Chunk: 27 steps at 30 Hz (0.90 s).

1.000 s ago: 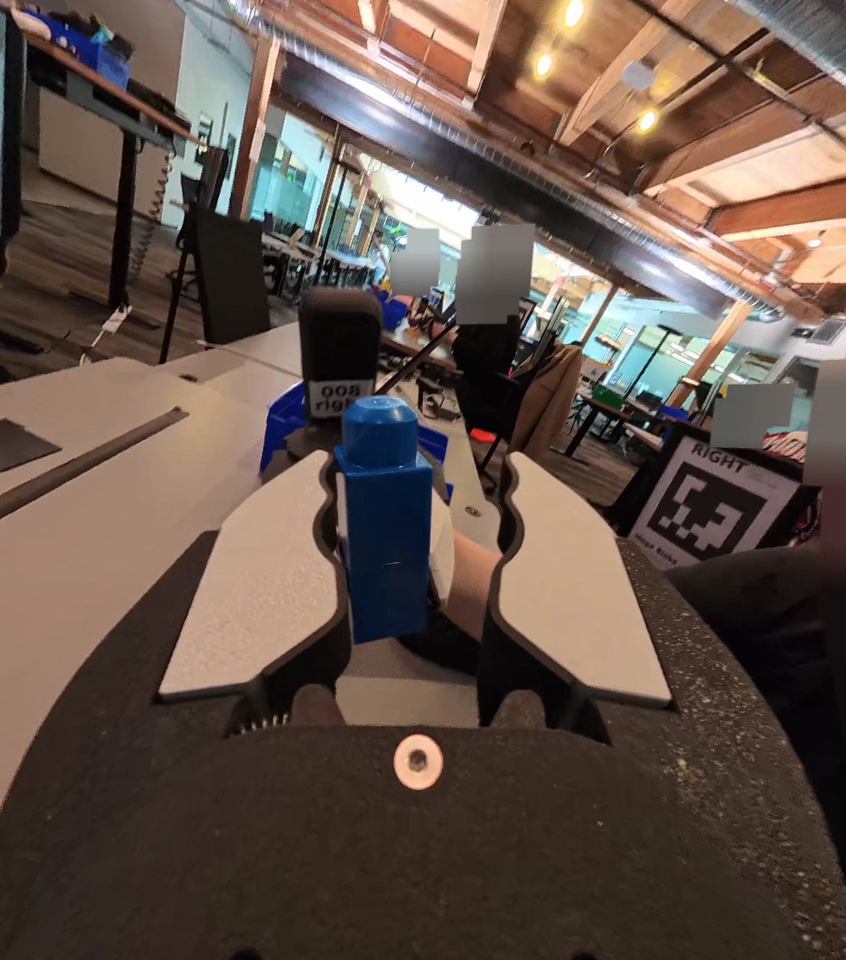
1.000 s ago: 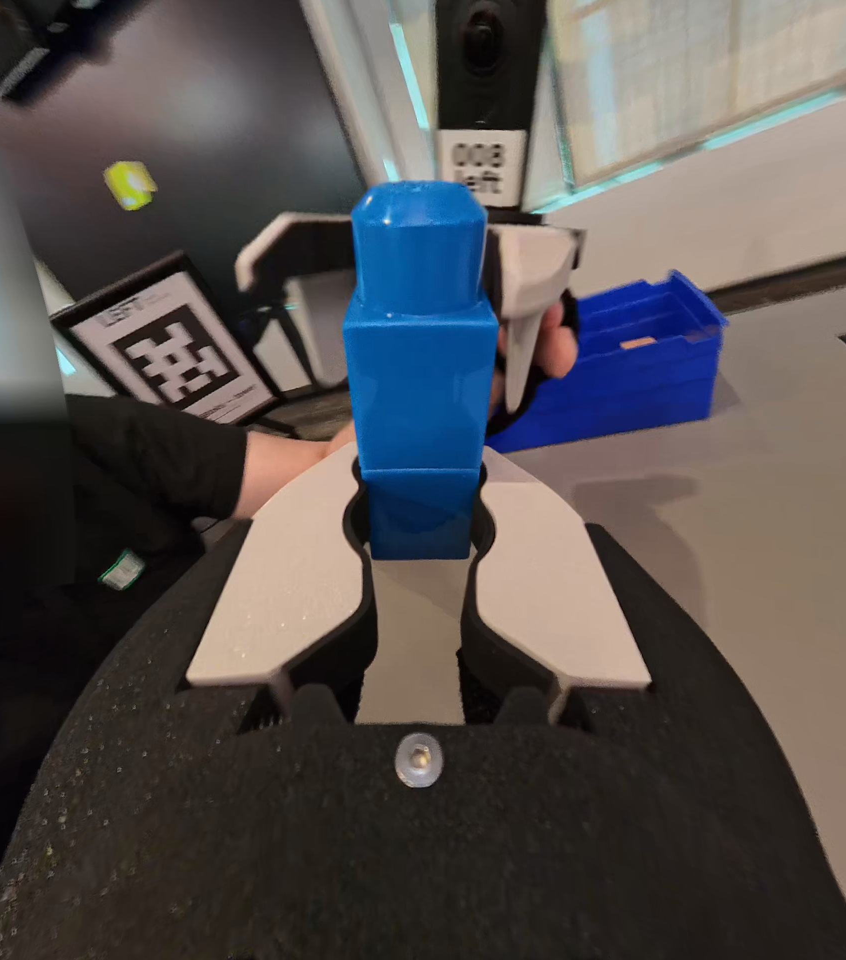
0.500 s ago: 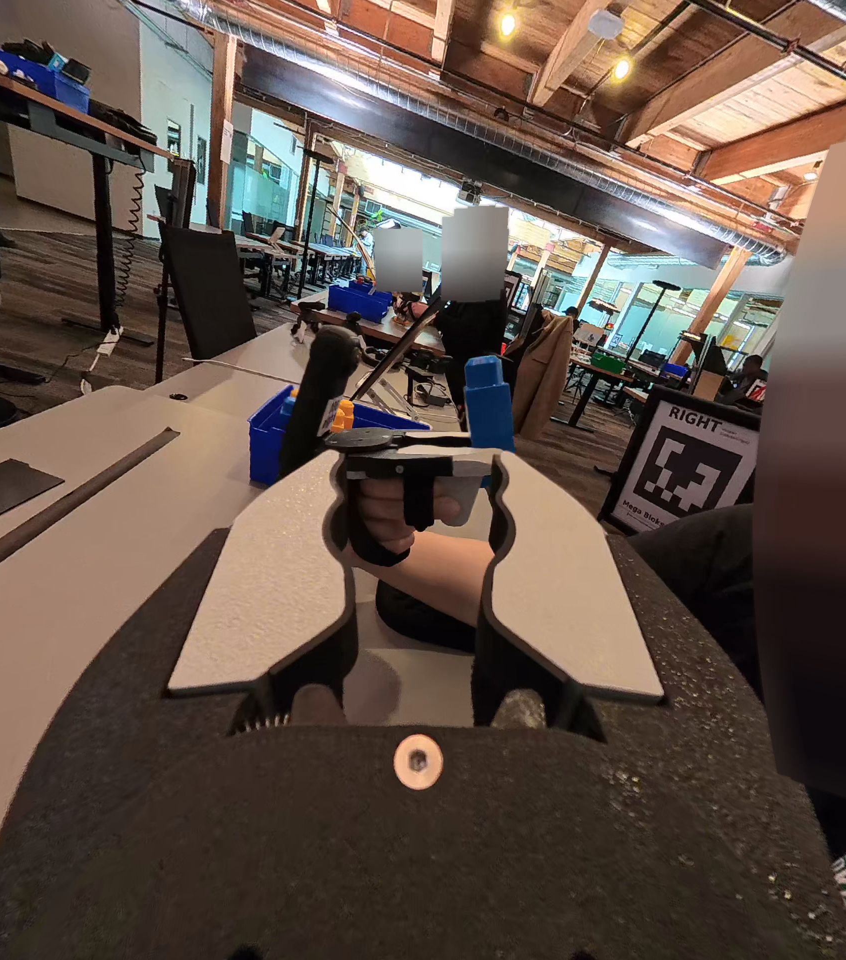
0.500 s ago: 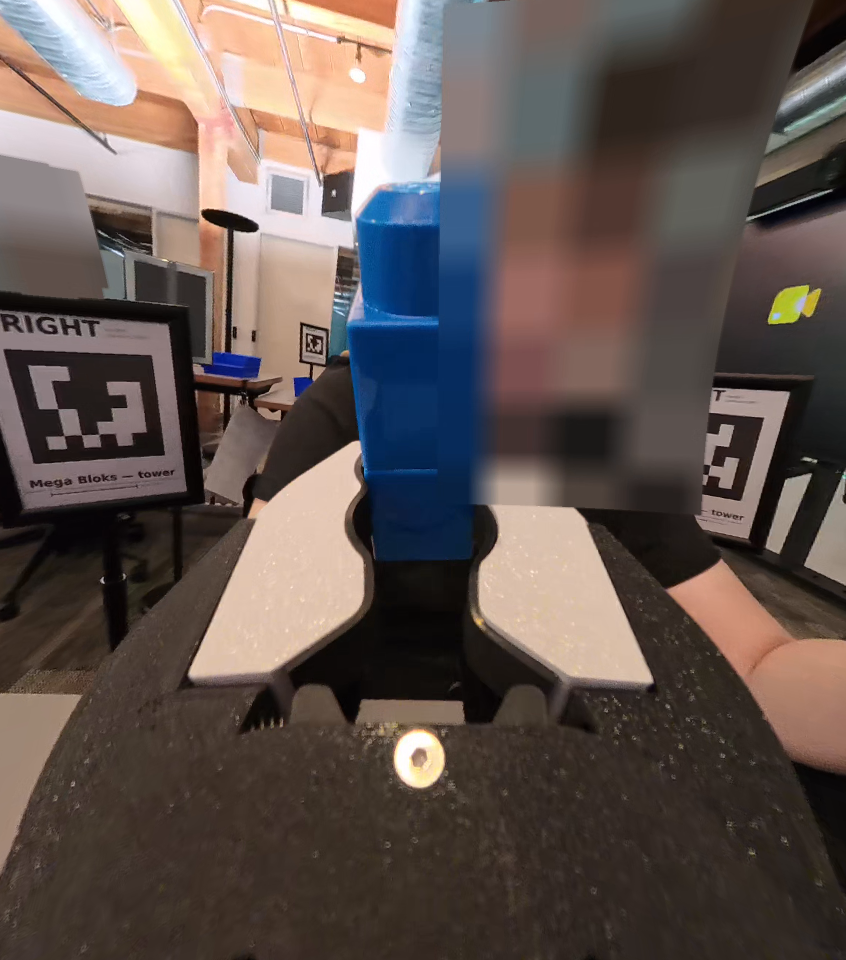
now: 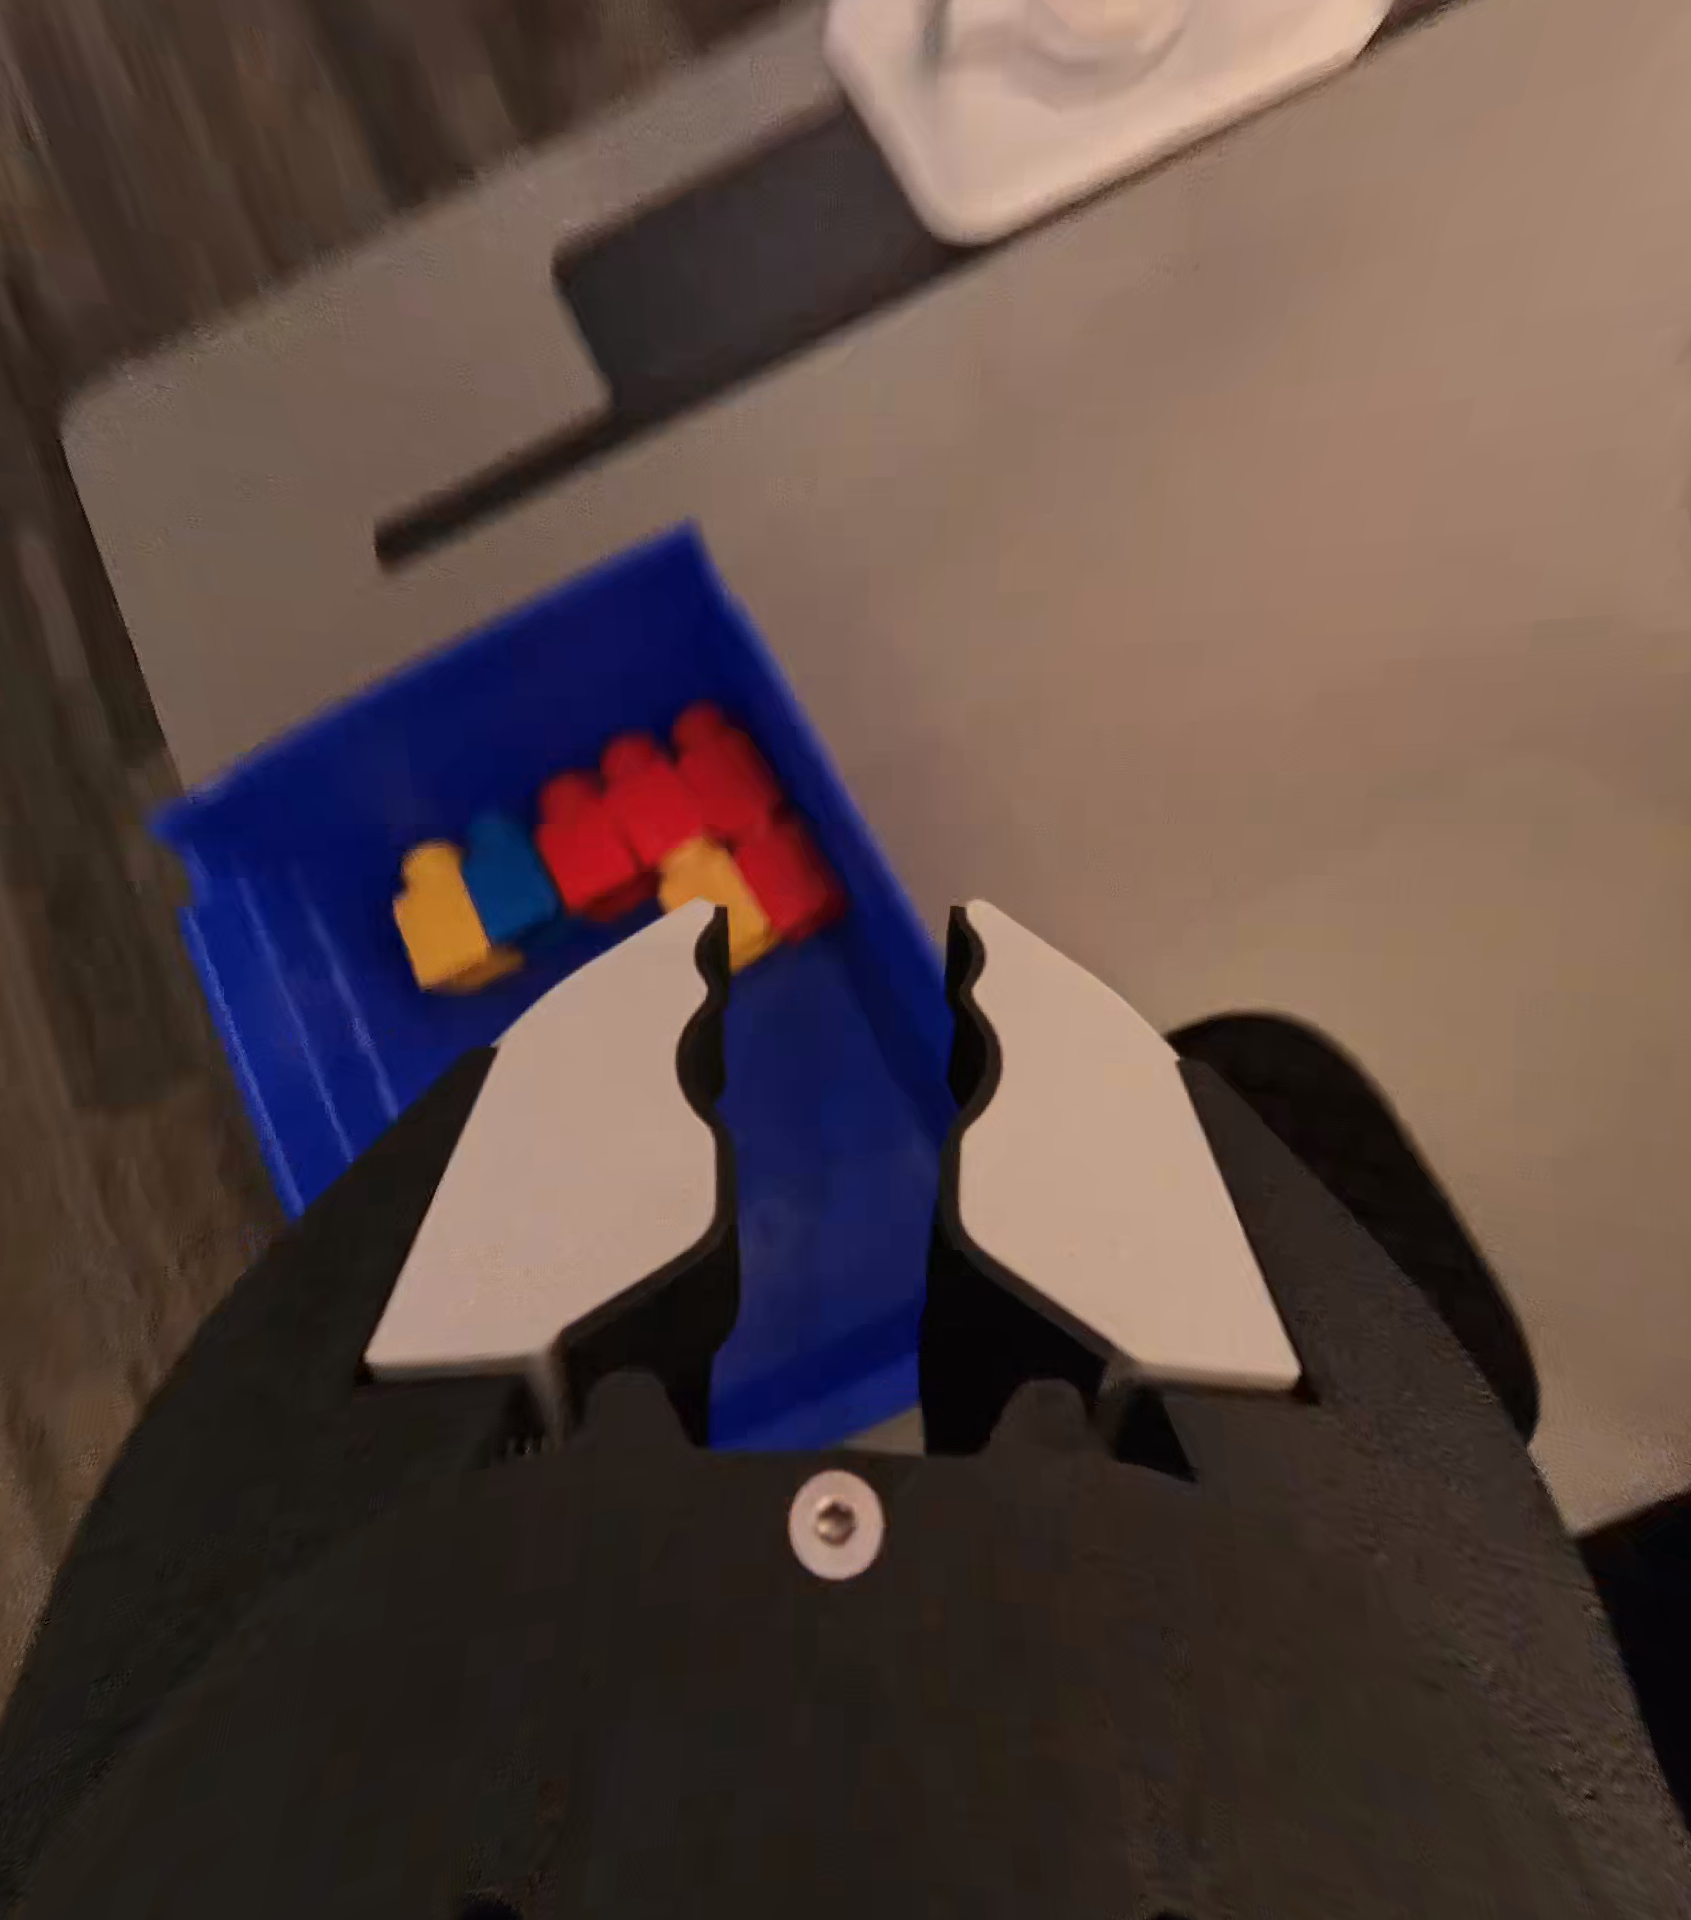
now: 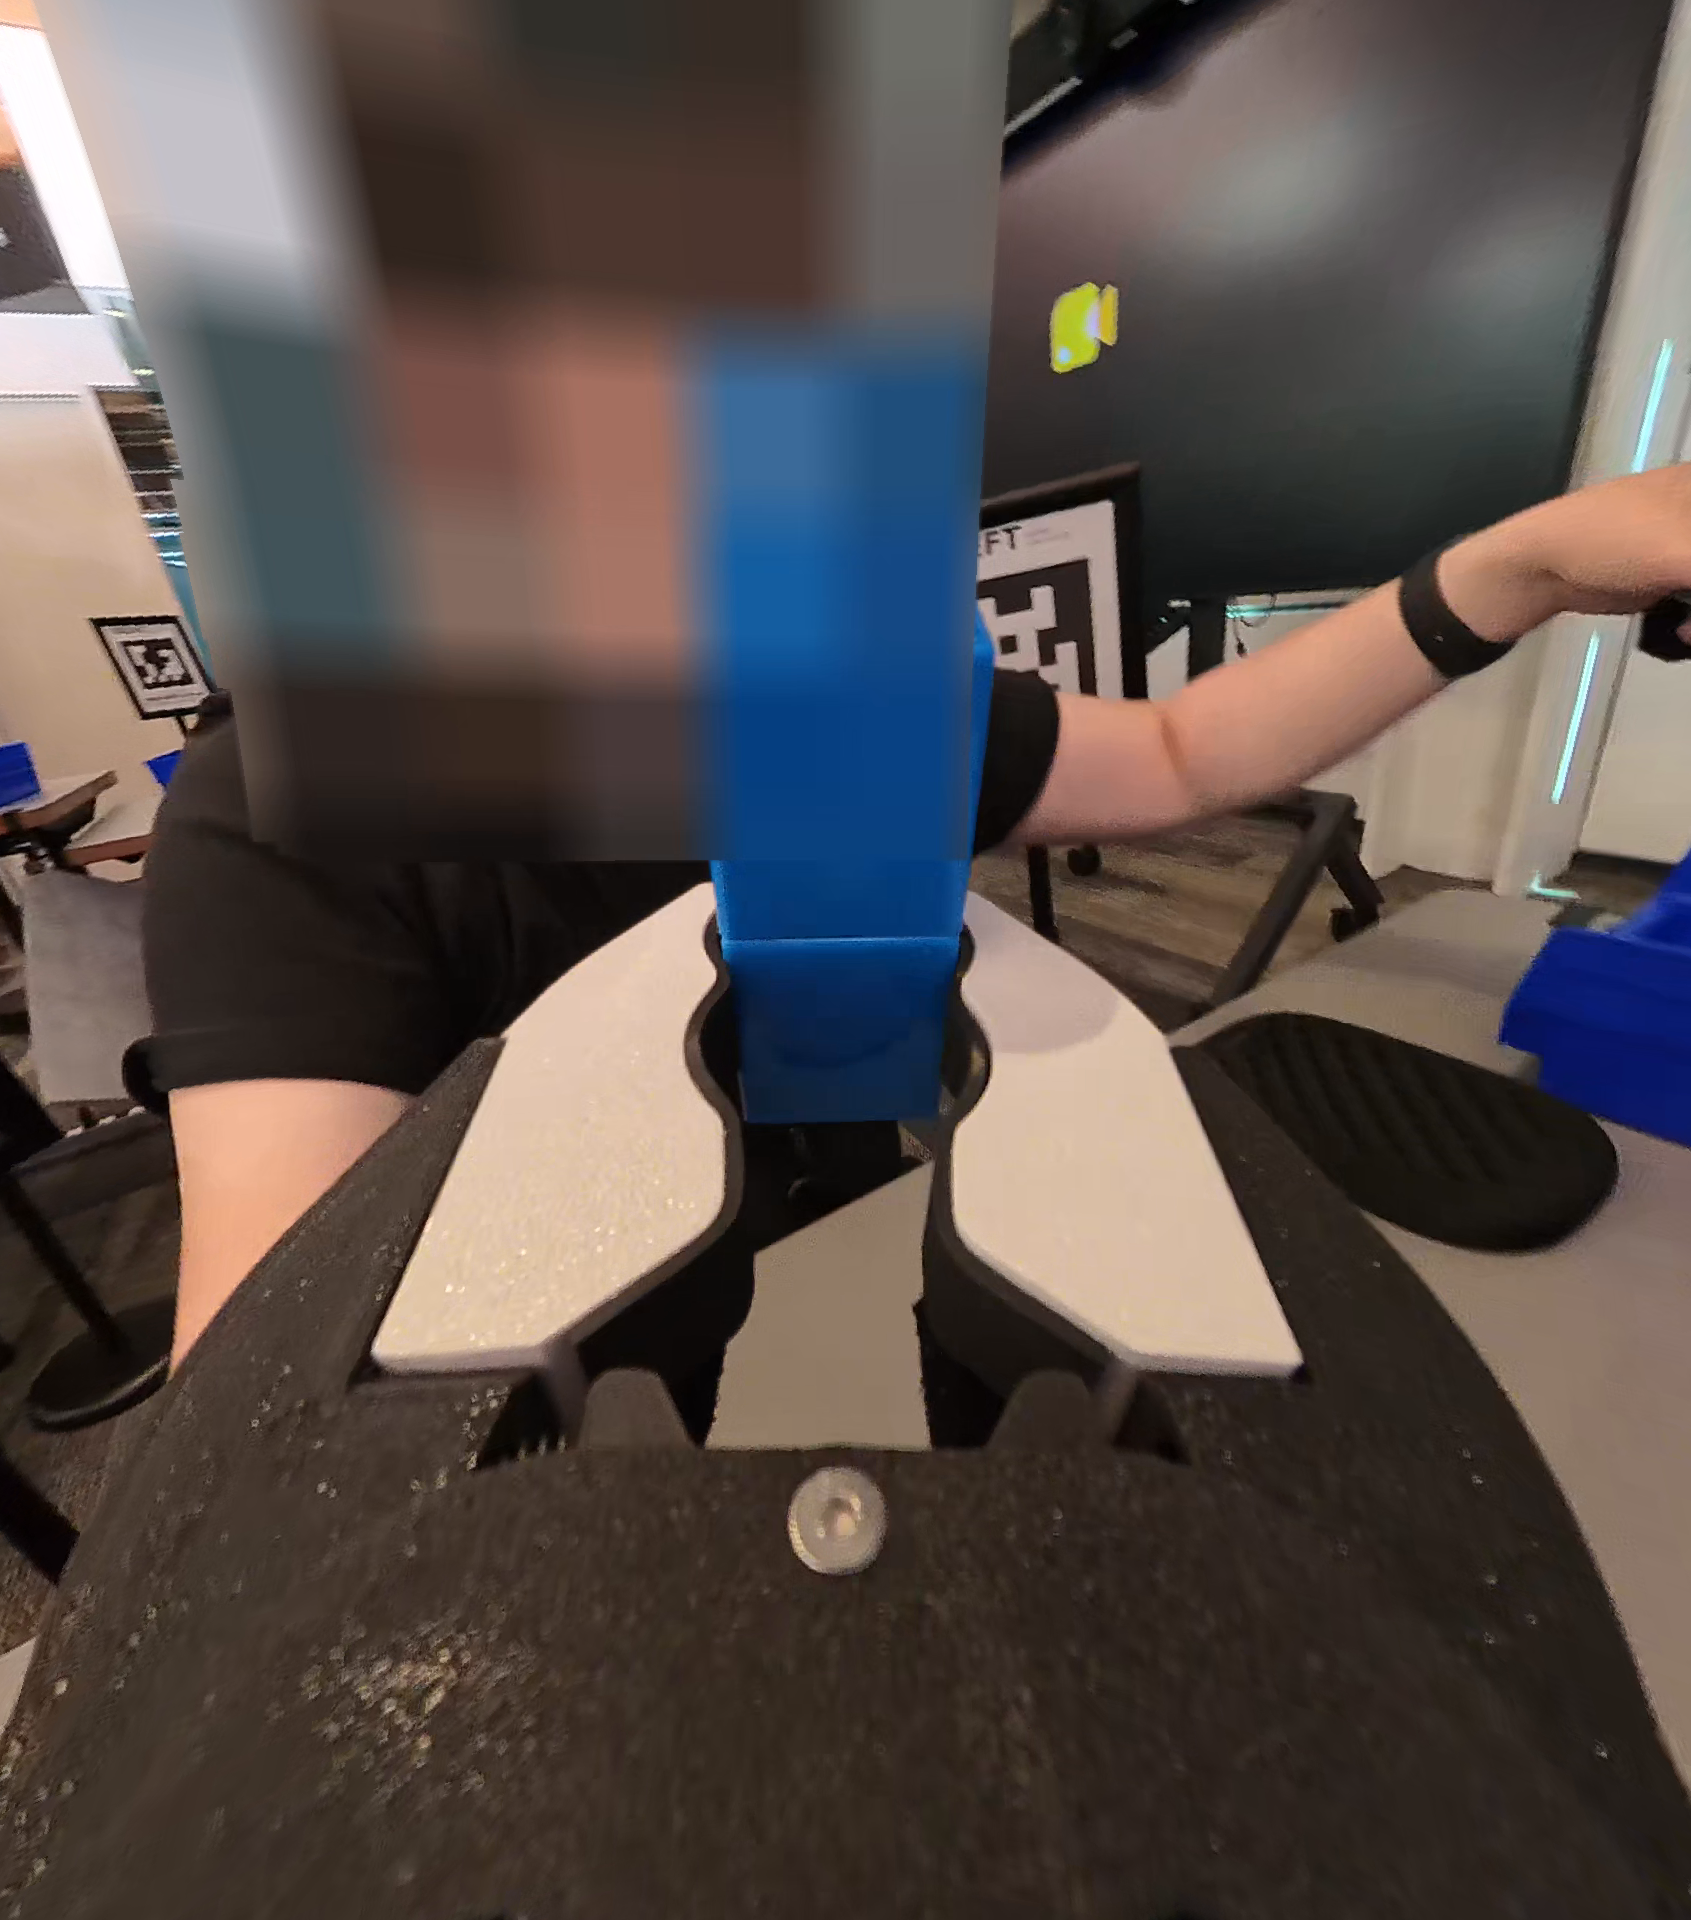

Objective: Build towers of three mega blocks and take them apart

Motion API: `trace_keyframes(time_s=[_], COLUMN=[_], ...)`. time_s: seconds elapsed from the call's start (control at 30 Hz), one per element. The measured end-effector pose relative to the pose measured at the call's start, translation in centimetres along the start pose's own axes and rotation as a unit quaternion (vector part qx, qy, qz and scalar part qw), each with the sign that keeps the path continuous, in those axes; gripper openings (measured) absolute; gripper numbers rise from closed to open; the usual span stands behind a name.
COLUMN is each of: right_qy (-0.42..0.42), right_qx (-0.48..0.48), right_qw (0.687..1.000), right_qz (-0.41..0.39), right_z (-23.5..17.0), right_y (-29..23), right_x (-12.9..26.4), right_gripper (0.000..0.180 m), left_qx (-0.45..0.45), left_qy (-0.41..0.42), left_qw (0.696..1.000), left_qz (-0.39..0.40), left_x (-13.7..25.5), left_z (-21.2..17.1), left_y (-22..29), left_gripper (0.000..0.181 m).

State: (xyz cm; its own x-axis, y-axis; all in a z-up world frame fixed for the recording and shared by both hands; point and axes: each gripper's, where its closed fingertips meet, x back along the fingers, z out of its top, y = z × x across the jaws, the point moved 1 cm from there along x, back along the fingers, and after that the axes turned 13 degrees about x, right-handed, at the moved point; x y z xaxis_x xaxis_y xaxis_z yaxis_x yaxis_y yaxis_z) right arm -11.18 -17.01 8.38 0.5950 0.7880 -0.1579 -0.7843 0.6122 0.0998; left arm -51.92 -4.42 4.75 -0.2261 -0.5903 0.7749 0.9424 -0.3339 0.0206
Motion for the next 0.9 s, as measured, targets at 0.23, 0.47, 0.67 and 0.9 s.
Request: trace_keyframes(time_s=[0.23,0.47,0.67,0.9], right_qy=[-0.008,-0.016,-0.013,-0.016], right_qx=[-0.028,-0.041,-0.036,-0.036], right_qw=[0.998,0.997,0.997,0.996], right_qz=[-0.049,-0.068,-0.073,-0.077], right_z=[-1.2,-2.1,-1.7,-1.6], right_y=[1.4,1.6,1.4,1.4], right_x=[0.7,0.8,1.0,1.3], right_gripper=[0.035,0.035,0.035,0.035], left_qx=[0.157,0.259,0.264,0.279], left_qy=[-0.088,-0.106,-0.107,-0.097], left_qw=[0.984,0.957,0.953,0.945], left_qz=[-0.006,-0.080,-0.103,-0.142], left_x=[-8.6,-15.2,-15.6,-15.0], left_z=[-5.8,-6.6,-6.6,-7.1], left_y=[-6.5,-6.6,-6.7,-7.4], left_gripper=[0.042,0.044,0.051,0.044])
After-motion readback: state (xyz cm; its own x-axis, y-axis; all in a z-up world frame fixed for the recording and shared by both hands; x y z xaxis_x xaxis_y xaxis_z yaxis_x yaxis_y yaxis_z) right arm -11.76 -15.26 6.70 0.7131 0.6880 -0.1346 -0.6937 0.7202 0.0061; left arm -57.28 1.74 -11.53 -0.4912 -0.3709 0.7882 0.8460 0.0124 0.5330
